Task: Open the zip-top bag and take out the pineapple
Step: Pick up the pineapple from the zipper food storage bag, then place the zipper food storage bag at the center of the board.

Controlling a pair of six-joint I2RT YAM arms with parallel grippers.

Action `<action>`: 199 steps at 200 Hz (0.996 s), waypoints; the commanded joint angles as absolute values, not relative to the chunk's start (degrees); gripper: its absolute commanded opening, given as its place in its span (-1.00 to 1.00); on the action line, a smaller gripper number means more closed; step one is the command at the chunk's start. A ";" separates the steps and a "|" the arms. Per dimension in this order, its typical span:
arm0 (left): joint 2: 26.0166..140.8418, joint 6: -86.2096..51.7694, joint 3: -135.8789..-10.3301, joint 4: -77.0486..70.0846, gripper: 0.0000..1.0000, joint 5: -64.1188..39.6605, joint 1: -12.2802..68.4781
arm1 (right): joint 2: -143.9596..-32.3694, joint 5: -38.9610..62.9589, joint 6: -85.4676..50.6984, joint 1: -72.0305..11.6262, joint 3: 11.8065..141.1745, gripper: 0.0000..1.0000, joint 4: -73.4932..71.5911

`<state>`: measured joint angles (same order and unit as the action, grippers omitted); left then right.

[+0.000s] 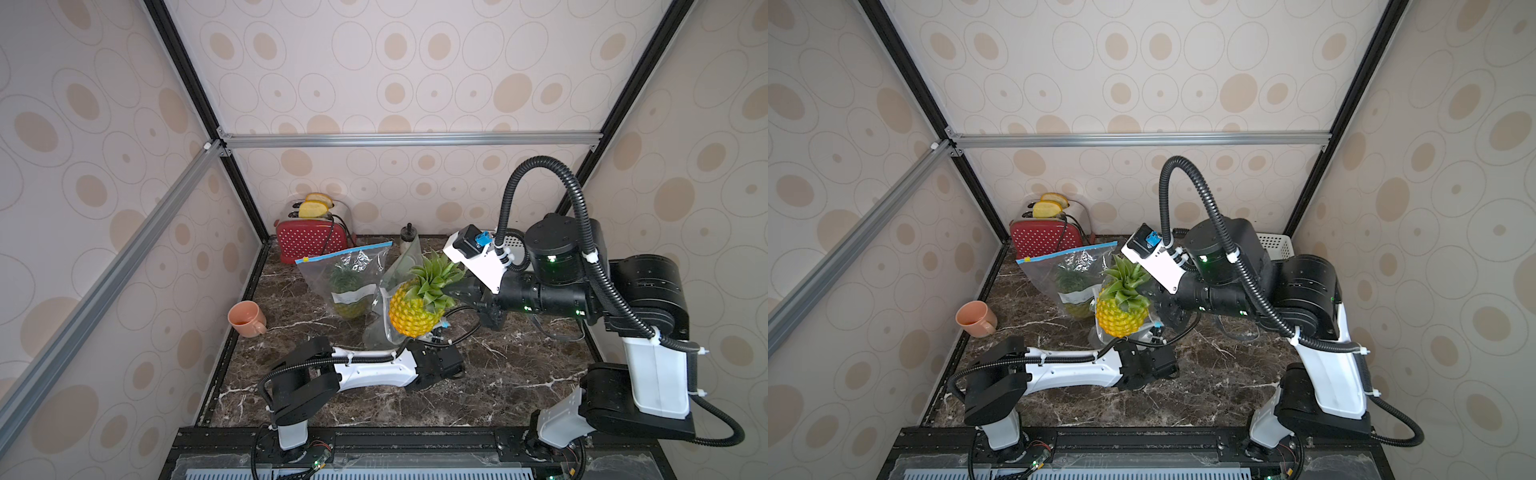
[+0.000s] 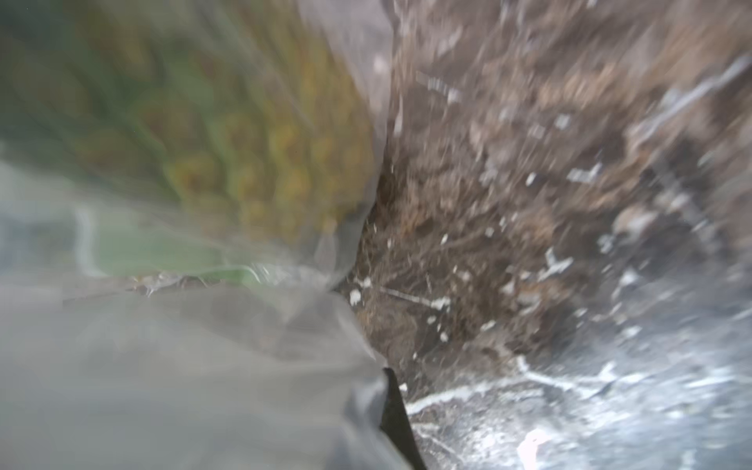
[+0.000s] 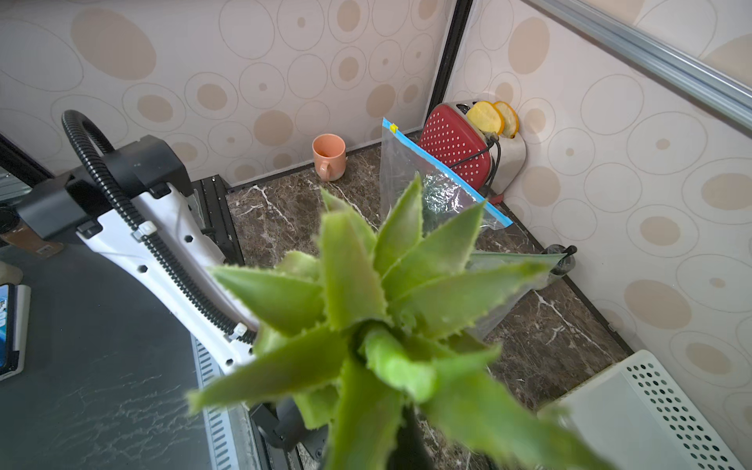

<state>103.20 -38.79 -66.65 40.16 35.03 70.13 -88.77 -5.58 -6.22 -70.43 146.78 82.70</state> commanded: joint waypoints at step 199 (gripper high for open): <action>85.24 -57.90 -77.48 63.18 -0.74 33.81 73.95 | -79.55 -24.20 2.37 -43.93 125.28 -1.00 67.59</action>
<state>88.97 -50.15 -73.76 50.61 28.91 73.36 -82.15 -26.11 1.17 -51.64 129.71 75.05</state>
